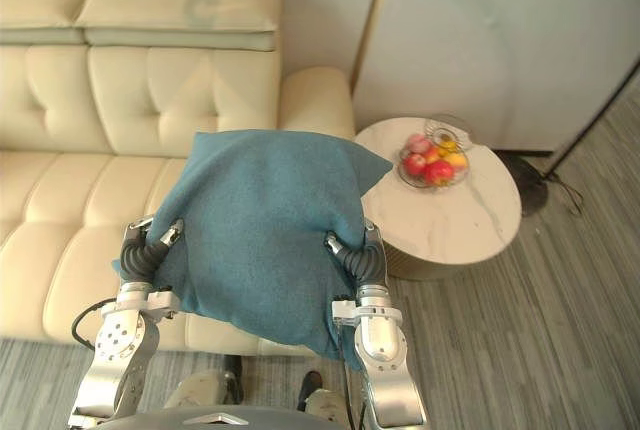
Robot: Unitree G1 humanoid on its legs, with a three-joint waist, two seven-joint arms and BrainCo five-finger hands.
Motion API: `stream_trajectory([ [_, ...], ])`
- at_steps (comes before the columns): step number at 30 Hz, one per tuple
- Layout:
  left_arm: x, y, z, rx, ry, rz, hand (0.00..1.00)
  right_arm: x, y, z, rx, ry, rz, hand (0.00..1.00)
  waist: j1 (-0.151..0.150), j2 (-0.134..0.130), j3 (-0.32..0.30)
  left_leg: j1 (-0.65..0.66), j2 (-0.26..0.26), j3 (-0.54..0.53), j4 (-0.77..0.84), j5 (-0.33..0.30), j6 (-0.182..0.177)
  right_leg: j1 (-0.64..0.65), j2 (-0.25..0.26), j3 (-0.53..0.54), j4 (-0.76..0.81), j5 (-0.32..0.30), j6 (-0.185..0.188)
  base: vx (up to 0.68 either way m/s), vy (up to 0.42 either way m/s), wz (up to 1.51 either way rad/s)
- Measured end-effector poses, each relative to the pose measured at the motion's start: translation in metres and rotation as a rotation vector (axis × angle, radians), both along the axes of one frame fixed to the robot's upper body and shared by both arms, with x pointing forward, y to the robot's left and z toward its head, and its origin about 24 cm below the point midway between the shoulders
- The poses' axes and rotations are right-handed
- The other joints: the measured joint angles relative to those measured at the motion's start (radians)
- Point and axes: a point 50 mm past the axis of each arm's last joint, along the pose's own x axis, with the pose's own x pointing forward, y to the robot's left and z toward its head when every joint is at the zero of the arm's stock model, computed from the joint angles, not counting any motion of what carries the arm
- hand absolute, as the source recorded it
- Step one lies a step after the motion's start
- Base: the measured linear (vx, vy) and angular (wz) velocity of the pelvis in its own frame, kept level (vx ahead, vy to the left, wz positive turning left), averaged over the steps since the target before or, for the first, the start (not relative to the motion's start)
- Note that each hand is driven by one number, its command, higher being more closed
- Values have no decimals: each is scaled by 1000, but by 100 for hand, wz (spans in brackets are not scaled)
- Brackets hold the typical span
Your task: Pick up cushions and gather them together orderly.
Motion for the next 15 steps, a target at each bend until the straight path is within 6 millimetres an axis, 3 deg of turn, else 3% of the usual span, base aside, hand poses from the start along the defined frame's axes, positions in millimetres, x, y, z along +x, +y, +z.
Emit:
stream_trajectory([
  [2,0,-1,0,-3,0,0,100,1,-1,1,-1,-5,-11,100,10,-3,1,-30,3,24,-2,-64,5,-4,-26,-66,27,-11,-1,-141,53,92],
  [3,0,-1,0,-1,-2,-3,100,3,-2,2,-9,-12,-17,100,14,-17,3,-52,26,90,78,-97,48,-13,-69,-100,30,-11,-1,-97,125,84],
  [5,0,-1,-2,-2,5,-3,100,8,-2,3,-39,-24,-26,100,11,-17,2,-63,75,144,161,-112,48,-14,-121,-125,38,0,16,-75,255,75],
  [6,1,-3,-7,-6,17,-6,100,14,-4,1,-56,-19,-35,100,-2,-14,-2,-43,140,176,176,-126,23,-5,-164,-152,31,20,48,-28,357,63],
  [8,4,-11,-12,-17,37,-33,100,17,-15,-5,-89,6,-61,100,-15,20,-24,-16,206,221,145,-123,7,7,-201,-187,21,52,95,36,535,73],
  [9,5,-19,-15,-33,49,-56,100,18,-24,-10,-113,33,-85,100,-24,56,-47,21,248,263,76,-55,-61,10,-215,-200,12,76,137,64,503,74],
  [10,8,-22,-16,-32,50,-68,100,19,-26,-14,-105,49,-98,100,-32,51,-47,18,224,268,84,-40,-96,22,-239,-203,5,88,147,75,529,68],
  [12,11,-17,-23,10,78,-82,100,20,-21,-32,-53,120,-120,100,-46,-3,-41,-17,148,237,149,-86,-29,65,-292,-197,-60,194,122,60,522,71],
  [15,10,-6,-33,33,125,-67,100,19,-12,-40,3,156,-118,100,-24,-20,-33,-55,130,219,301,-199,13,79,-341,-187,-16,229,135,30,474,26],
])
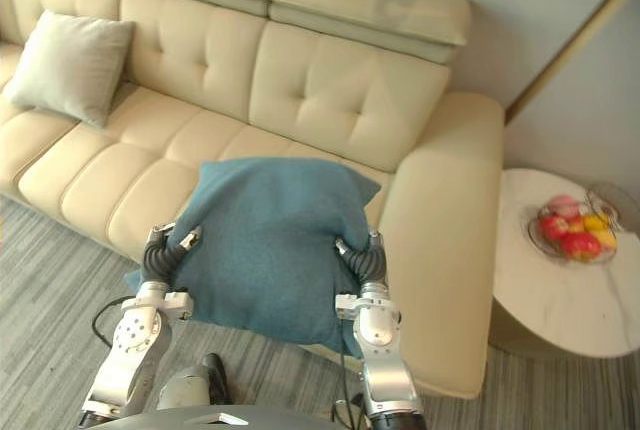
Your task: Pick up cushions and gather them together orderly.
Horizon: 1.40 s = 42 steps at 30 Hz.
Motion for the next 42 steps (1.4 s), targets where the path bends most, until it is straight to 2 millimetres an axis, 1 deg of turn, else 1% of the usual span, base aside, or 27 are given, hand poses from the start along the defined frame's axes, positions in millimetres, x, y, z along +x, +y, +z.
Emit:
stream_trajectory([
  [1,-1,1,-4,4,16,3,100,1,1,-3,8,11,2,100,8,-2,1,1,-16,14,15,-23,18,-34,-39,19,68,2,-8,-34,485,-24],
  [2,-2,1,-6,3,26,4,100,1,2,-5,8,22,12,100,12,-1,11,15,-53,33,-6,-52,46,-129,-89,73,213,11,-201,-40,395,-26],
  [3,-3,2,-6,4,28,5,100,1,2,-7,9,30,17,100,7,3,17,23,-56,35,-18,-54,54,-179,-89,132,276,-2,-233,-36,331,-23],
  [4,-3,4,-8,10,35,4,100,0,4,-12,22,53,25,100,-10,7,30,37,-57,26,-42,-54,68,-247,-32,259,391,-115,-174,-25,207,-4],
  [5,-3,6,-8,16,38,-1,100,-1,5,-15,37,68,29,100,-27,1,46,63,-65,26,-78,-49,78,-282,38,312,443,-203,-135,1,224,7],
  [6,-4,8,-9,27,43,-11,100,-2,5,-17,39,75,30,100,-46,-9,55,91,-86,39,-130,-47,81,-312,129,325,424,-260,-121,31,152,6],
  [7,-4,8,-9,30,46,-15,100,-2,5,-17,38,76,31,100,-51,-13,57,103,-94,56,-151,-47,81,-329,157,315,403,-268,-121,91,149,-5],
  [8,-4,7,-9,29,48,-23,100,-1,6,-16,34,71,38,100,-57,-36,56,126,-114,80,-181,-47,80,-344,200,286,354,-274,-131,119,99,-19],
  [9,-4,5,-9,33,49,-35,100,-1,3,-15,23,71,39,100,-66,-33,60,149,-132,101,-210,-45,78,-357,254,246,262,-269,-134,170,116,-16],
  [11,-4,4,-9,46,47,-50,100,-1,2,-16,30,74,43,100,-92,-28,63,185,-164,106,-248,-38,66,-358,293,223,139,-215,-145,209,95,7],
  [14,-4,-2,-9,50,45,-82,100,-8,-3,-20,24,95,41,100,-111,-9,51,205,-181,96,-242,-44,52,-353,303,272,137,-135,-188,274,-11,30],
  [16,-4,-6,-9,49,45,-94,100,-12,-7,-21,19,107,46,100,-110,32,48,209,-154,70,-196,-60,38,-315,317,246,144,-153,-181,370,-41,20],
  [17,-5,-6,-10,48,48,-92,100,-13,-7,-22,18,112,48,100,-109,33,48,215,-146,70,-177,-60,38,-299,318,238,144,-160,-185,394,-47,20],
  [20,-13,-11,-15,10,76,-77,100,-26,-10,-14,2,100,50,100,-84,51,48,194,-56,76,133,-40,31,-180,335,208,148,-211,-196,373,-54,-1],
  [21,-16,-10,-15,2,77,-70,100,-29,-10,-5,-5,63,55,100,-73,51,46,150,-12,81,281,5,36,-119,338,218,101,-221,-195,313,58,-55],
  [22,-18,-11,-10,-8,56,-73,100,-28,-11,8,-12,8,52,100,-44,59,36,81,33,77,384,-21,33,-100,339,254,67,-222,-193,360,81,-65],
  [23,-17,-12,-7,-11,43,-74,100,-27,-11,13,-14,-12,51,100,-38,61,33,60,43,69,393,-40,29,-101,337,270,62,-222,-192,298,135,-73],
  [25,-15,-13,1,-22,-1,-71,100,-23,-11,20,-16,-50,48,100,-26,59,34,15,69,31,313,-92,11,-94,321,317,56,-221,-190,198,167,-55],
  [26,-14,-13,2,-22,-6,-73,100,-23,-11,20,-16,-52,43,100,-20,57,35,18,67,3,212,-95,1,-85,308,339,57,-220,-182,194,269,-55],
  [27,-15,-14,2,-27,-4,-74,100,-23,-12,20,-16,-52,35,100,-18,62,32,39,57,-28,54,-77,-11,-77,295,357,63,-225,-153,180,293,-62],
  [28,-17,-15,2,-38,-2,-71,100,-24,-12,20,-22,-51,37,100,-14,81,24,86,52,-64,-137,51,-18,-77,296,376,71,-241,-113,172,331,-73],
  [29,-19,-11,1,-31,6,-62,100,-23,-10,16,-16,-35,42,100,-6,68,23,102,37,-79,-157,99,-88,-74,284,412,70,-263,-51,170,293,-69],
  [31,-21,-4,0,-14,12,-42,100,-28,-2,11,25,-12,42,100,-8,29,20,109,-15,-105,-144,98,-85,-78,249,420,57,-252,-55,175,239,-38],
  [33,-24,0,-3,-9,26,-27,100,-28,1,10,38,-10,45,100,-6,28,21,115,-23,-120,-127,79,-72,-79,246,449,47,-238,-53,55,110,-32],
  [37,-33,4,-8,-8,58,-7,100,-27,6,10,31,-7,83,100,8,28,21,139,-5,-110,-123,8,-79,-109,275,544,27,-218,-37,-36,63,-68],
  [40,-33,5,-7,-8,56,-7,100,-27,6,10,25,-7,83,100,8,16,19,137,12,-27,-131,-17,-82,-165,287,633,-4,-184,-49,-106,35,-98],
  [42,-29,3,-2,-4,33,-12,100,-27,6,11,22,-9,74,100,-5,12,18,124,13,10,-131,-23,-79,-199,288,674,-25,-155,-52,-66,44,-65],
])
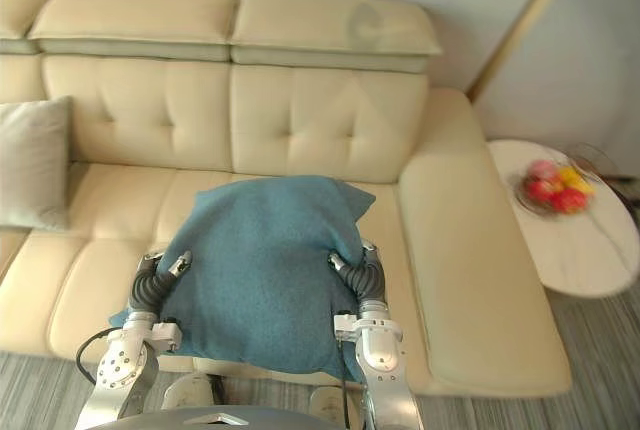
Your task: Pick up cushions and gather them together orderly.
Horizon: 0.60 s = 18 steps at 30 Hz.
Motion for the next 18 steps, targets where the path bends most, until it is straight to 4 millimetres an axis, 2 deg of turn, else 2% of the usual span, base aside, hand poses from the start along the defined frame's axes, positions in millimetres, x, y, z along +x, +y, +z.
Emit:
stream_trajectory([
  [4,20,-6,21,36,-105,3,100,9,0,9,-42,-51,-34,100,-5,2,0,-70,6,13,39,8,9,-68,4,32,-16,62,25,-2,12,-33],
  [6,37,-9,39,58,-187,30,100,24,4,25,-81,-137,-50,100,-3,4,2,-124,7,9,49,13,17,-126,5,31,-15,91,23,-35,-14,-22],
  [9,55,-14,62,78,-291,62,100,38,8,44,-108,-233,-74,100,0,6,13,-166,-1,6,55,23,30,-167,-3,29,-5,102,22,-93,-3,4],
  [10,68,-17,81,90,-373,89,100,50,10,62,-118,-318,-89,100,5,12,37,-199,-3,1,69,27,37,-201,-5,29,23,102,23,-154,0,10],
  [12,85,-22,108,94,-476,128,100,67,12,88,-125,-434,-119,100,10,20,65,-256,-10,-13,87,36,49,-257,-10,25,56,102,22,-244,0,20],
  [13,101,-25,130,109,-554,152,100,84,15,111,-143,-525,-143,100,11,20,87,-302,-20,-22,91,53,56,-305,-20,16,78,103,23,-286,-8,28],
  [14,108,-26,141,116,-588,159,100,92,15,122,-157,-565,-152,100,9,20,98,-323,-24,-26,92,61,59,-326,-24,11,87,104,22,-241,-17,28],
  [16,127,-31,186,122,-725,201,100,112,15,169,-177,-720,-232,100,13,24,130,-415,-31,-46,101,87,57,-406,-27,4,101,117,19,-199,-28,24],
  [18,133,-34,215,119,-815,221,100,117,15,200,-151,-815,-280,100,16,25,153,-462,-33,-53,99,108,60,-451,-27,-1,104,129,11,-146,-31,15],
])
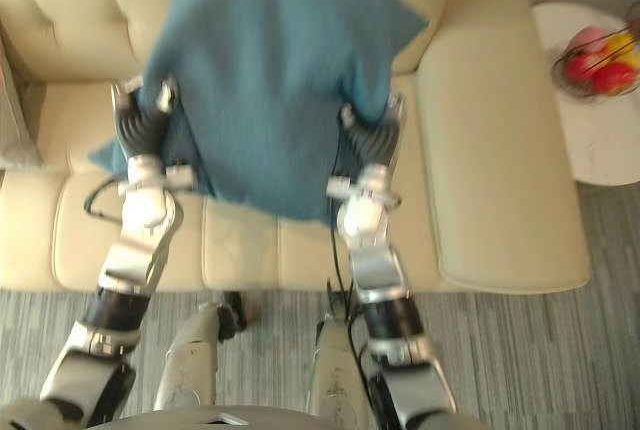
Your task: Pick up cushions and gather them together orderly.
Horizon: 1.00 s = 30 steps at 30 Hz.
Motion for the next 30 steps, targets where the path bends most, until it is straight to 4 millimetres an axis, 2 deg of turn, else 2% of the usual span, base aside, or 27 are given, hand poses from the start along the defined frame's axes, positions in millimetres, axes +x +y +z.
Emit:
stream_trajectory([
  [1,1,-1,11,-2,-35,6,100,0,0,12,12,-43,-13,100,2,0,6,-21,-1,-1,-4,8,0,-21,0,0,0,6,-2,-168,-45,14],
  [2,3,-4,34,-5,-103,17,100,-1,0,35,20,-131,-49,100,2,-1,18,-55,-7,-6,-18,29,3,-56,-2,-1,-3,18,2,-116,-36,15],
  [4,5,-7,62,6,-181,33,100,-4,-1,60,56,-224,-73,100,-1,-2,42,-85,-13,-19,-45,65,9,-76,-4,-17,-32,50,6,-94,-40,24],
  [5,7,-10,93,26,-251,44,100,-6,-2,86,92,-304,-100,100,-9,-3,52,-127,-21,-33,-89,109,8,-111,-5,-33,-64,79,10,-65,-39,27],
  [6,7,-11,101,29,-268,47,100,-6,-3,92,97,-321,-106,100,-10,-2,59,-135,-22,-37,-97,120,7,-117,-5,-39,-72,87,13,-48,-35,29],
  [7,7,-14,117,34,-300,51,100,-5,-4,106,109,-352,-119,100,-10,-2,74,-152,-22,-45,-117,138,7,-128,-3,-49,-88,98,12,-28,-25,13],
  [8,7,-15,123,34,-312,52,0,-5,-5,111,113,-362,-123,0,-11,-3,84,-155,-22,-49,-127,148,4,-129,-1,-53,-94,104,11,-53,-58,19],
  [9,9,-17,137,26,-323,57,0,1,-6,126,135,-368,-138,0,-17,-2,91,-186,-20,-62,-145,167,1,-158,2,-72,-94,106,8,-54,-77,20],
  [12,21,-18,153,5,-286,74,0,11,-10,150,178,-349,-147,0,-29,-3,92,-237,-21,-79,-196,211,-7,-216,7,-94,-94,110,4,-27,-66,19],
  [16,36,-15,155,-37,-198,28,0,17,-15,174,279,-325,-80,0,-27,-4,117,-270,-23,-81,-263,253,-19,-270,12,-107,-95,112,1,1,-59,10],
  [20,41,-21,150,-39,-155,-34,0,21,-27,173,381,-299,-30,0,-21,-6,118,-302,-23,-92,-332,298,-27,-315,19,-126,-111,120,-9,23,-35,8],
  [22,50,-17,137,-70,-92,-51,0,26,-29,169,399,-264,-29,0,-26,-13,123,-304,-21,-92,-367,318,-36,-335,26,-127,-111,120,-10,19,-31,-3],
  [26,62,-8,106,-141,9,-80,0,35,-33,154,435,-197,-7,0,-34,-17,125,-301,-12,-87,-380,321,-40,-340,38,-121,-113,119,-12,16,-27,-7],
  [30,63,-3,97,-167,22,-95,0,39,-38,142,465,-177,12,0,-31,-20,127,-291,-2,-76,-380,321,-42,-340,48,-109,-111,119,-12,-4,-23,-9],
])
